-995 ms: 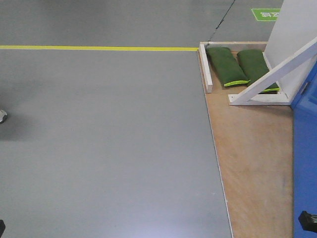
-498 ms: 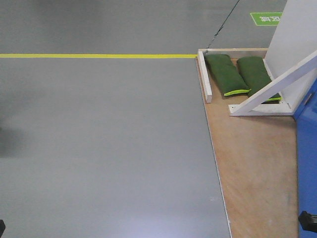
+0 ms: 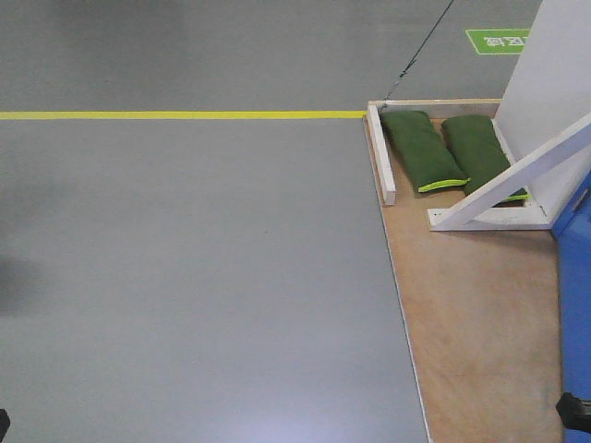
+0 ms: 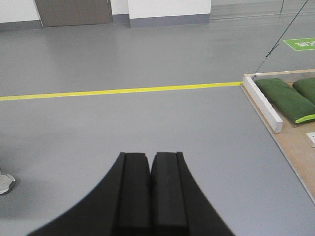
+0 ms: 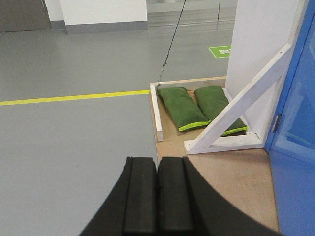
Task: Move to blue door and open it
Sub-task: 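Drive the base forward past the beige box toward the blue door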
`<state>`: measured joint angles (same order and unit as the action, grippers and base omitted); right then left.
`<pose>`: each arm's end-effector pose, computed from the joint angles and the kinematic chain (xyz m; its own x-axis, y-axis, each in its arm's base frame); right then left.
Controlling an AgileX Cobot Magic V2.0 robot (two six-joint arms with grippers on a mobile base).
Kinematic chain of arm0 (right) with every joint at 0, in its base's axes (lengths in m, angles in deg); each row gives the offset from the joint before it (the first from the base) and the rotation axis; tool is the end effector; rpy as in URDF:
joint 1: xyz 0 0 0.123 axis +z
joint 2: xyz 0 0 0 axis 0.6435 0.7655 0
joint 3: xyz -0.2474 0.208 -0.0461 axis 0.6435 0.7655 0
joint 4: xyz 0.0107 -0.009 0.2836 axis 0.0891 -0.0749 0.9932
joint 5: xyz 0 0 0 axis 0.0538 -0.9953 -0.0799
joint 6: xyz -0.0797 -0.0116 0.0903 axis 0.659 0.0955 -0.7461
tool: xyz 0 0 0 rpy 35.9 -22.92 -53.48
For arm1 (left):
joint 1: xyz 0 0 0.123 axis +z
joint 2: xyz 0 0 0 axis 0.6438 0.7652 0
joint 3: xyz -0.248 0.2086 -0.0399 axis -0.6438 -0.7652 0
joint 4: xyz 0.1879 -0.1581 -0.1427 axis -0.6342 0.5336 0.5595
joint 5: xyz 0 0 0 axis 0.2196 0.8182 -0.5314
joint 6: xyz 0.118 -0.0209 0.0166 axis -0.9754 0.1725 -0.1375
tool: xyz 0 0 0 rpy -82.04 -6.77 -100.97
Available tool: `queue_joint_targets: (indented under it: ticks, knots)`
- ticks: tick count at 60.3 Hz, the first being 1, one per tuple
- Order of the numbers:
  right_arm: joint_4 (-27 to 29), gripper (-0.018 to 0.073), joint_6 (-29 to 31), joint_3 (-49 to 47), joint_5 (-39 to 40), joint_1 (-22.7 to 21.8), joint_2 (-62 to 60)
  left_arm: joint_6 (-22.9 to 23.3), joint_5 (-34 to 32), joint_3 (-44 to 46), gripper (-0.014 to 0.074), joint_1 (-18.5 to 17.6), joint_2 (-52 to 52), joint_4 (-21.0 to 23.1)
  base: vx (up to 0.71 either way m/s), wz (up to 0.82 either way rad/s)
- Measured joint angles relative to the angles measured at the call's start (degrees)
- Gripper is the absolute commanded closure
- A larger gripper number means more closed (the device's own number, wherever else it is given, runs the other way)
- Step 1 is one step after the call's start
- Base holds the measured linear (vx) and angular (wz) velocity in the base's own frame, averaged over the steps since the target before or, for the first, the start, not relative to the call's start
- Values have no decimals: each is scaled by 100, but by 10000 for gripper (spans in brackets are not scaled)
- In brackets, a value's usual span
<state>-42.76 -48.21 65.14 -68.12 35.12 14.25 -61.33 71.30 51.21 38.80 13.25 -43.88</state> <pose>0.0717 -0.0058 0.1594 -0.3020 0.0511 -0.9519 0.0899 0.9956 0.0249 0.0727 0.0013 0.1623 -0.2862 0.0184 -0.9580 0.0022 0.9998 0.0185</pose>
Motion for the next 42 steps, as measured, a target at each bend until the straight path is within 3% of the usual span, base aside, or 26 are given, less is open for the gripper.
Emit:
queue_joint_targets:
  ticks: [42]
  knots:
    - [0,564,0,0,0,0,0,0,0,0,526,0,0,0,1,0]
